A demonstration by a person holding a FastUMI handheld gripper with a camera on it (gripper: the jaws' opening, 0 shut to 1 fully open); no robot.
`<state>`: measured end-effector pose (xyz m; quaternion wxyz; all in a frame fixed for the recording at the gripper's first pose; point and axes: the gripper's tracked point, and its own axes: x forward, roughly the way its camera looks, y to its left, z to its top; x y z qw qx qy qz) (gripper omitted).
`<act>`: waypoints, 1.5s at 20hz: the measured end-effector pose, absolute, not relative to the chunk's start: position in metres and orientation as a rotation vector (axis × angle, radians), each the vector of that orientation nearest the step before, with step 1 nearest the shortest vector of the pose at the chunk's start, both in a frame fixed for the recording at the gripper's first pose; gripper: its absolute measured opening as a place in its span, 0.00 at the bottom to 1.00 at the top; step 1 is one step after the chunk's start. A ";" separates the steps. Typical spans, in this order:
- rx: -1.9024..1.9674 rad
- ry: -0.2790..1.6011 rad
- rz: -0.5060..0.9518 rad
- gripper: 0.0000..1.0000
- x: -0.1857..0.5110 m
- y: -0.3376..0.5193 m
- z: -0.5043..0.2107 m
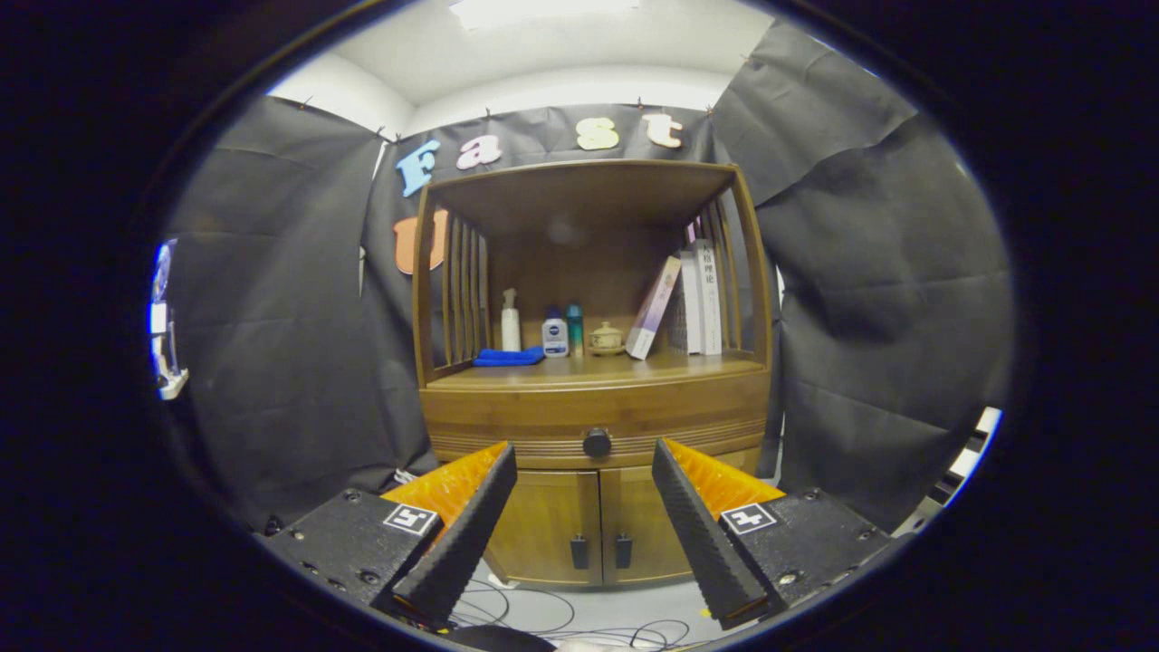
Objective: Pull open the drawer, take out the items inside it, and place them on the countertop above the cabinet.
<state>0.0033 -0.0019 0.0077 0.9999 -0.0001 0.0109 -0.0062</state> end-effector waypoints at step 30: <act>-0.042 0.169 -0.082 0.70 0.245 -0.021 -0.080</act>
